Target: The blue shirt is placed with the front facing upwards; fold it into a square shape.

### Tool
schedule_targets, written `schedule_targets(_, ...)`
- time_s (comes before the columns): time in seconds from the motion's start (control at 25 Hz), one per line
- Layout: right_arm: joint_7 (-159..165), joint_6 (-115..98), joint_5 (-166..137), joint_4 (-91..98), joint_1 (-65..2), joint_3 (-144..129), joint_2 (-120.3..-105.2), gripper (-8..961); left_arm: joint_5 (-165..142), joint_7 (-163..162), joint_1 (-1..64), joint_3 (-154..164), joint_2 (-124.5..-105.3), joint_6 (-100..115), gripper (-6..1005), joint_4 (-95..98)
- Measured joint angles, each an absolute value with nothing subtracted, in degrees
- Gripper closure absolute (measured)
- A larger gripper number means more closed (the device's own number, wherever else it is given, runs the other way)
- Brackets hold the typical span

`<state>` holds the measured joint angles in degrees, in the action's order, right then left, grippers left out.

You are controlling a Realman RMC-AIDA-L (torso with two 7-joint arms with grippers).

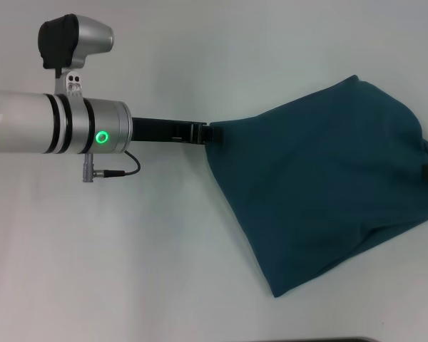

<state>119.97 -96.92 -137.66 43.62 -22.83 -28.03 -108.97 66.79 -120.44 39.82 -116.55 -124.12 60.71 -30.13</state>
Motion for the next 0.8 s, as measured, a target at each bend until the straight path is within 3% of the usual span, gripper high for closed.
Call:
schedule_targets(0.08,119.83,-96.92,-137.77,43.35,-23.05,-28.12,-109.04,179,66.80,-120.51,39.82,-116.56,-123.99,60.96,911,-30.17)
schedule_targets(0.52,119.69,-96.47,-138.04,42.98,-24.16,-30.26,-109.43,210,66.66,-120.66,39.86,-116.56,-123.87,61.64,935,-30.41)
schedule_targets(0.8,119.91,-95.86,-140.25,42.98,-24.00,-30.03,-109.52,491,66.66,-120.67,39.92,-116.95,-123.71,61.39,933,-30.60)
